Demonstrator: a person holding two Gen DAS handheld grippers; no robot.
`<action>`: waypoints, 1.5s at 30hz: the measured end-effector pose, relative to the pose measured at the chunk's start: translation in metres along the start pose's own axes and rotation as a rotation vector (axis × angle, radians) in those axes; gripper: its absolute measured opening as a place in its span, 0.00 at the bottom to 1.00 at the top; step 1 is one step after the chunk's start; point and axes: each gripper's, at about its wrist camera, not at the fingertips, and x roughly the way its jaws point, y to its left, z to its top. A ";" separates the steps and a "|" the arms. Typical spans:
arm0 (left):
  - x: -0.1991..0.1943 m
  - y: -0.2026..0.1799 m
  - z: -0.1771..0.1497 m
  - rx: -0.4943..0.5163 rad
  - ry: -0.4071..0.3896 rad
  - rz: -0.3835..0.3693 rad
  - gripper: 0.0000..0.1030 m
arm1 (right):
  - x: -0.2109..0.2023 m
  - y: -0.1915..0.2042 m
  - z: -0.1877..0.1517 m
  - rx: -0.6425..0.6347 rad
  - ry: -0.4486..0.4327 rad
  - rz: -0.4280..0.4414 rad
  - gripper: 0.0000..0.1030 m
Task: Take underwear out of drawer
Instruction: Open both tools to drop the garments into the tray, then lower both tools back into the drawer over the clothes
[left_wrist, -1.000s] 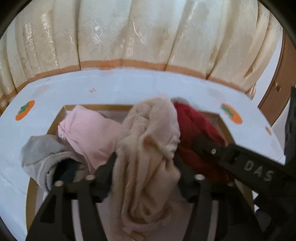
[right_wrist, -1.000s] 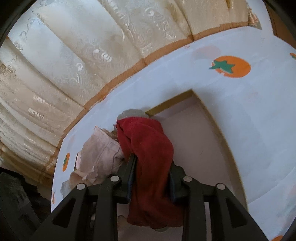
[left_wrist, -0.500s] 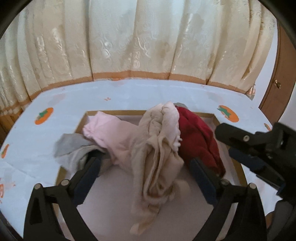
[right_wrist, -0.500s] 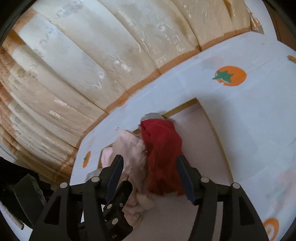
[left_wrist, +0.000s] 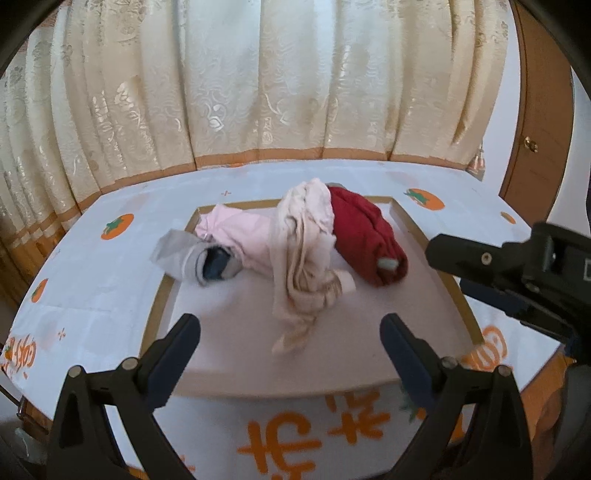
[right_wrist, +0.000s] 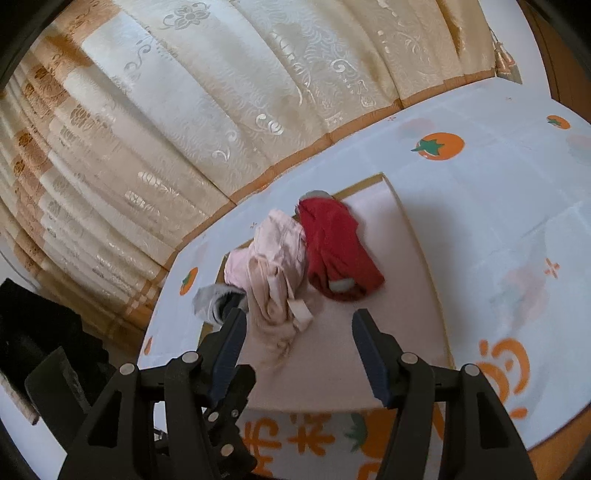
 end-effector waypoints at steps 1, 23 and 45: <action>-0.003 0.000 -0.003 0.000 0.001 -0.002 0.96 | -0.004 -0.001 -0.004 -0.002 -0.001 0.001 0.60; -0.066 -0.016 -0.068 0.077 -0.048 0.025 0.96 | -0.057 -0.007 -0.072 -0.047 0.023 0.053 0.60; -0.082 -0.007 -0.124 0.105 -0.034 0.031 0.97 | -0.091 -0.017 -0.132 -0.190 -0.003 0.000 0.60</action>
